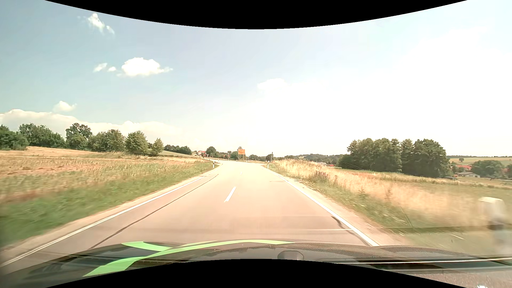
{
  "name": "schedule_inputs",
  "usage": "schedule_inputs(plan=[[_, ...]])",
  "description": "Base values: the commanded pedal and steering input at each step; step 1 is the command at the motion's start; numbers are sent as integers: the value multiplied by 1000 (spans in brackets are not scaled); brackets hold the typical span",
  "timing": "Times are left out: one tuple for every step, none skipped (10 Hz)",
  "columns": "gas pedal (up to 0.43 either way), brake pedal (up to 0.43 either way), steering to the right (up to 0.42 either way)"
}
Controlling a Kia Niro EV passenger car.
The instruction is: Follow the waypoints while adhering to traffic rules and regulations
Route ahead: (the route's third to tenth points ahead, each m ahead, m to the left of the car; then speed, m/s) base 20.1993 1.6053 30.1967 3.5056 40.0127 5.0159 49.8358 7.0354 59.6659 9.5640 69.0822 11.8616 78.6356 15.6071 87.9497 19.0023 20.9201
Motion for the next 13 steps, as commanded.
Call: schedule_inputs(plan=[[248, 0, -39], [260, 0, -33], [280, 0, -29], [287, 0, -28], [299, 0, -27], [319, 0, -27], [331, 0, -27], [339, 0, -27], [350, 0, -27], [358, 0, -28], [370, 0, -29], [370, 0, -29], [370, 0, -29]])
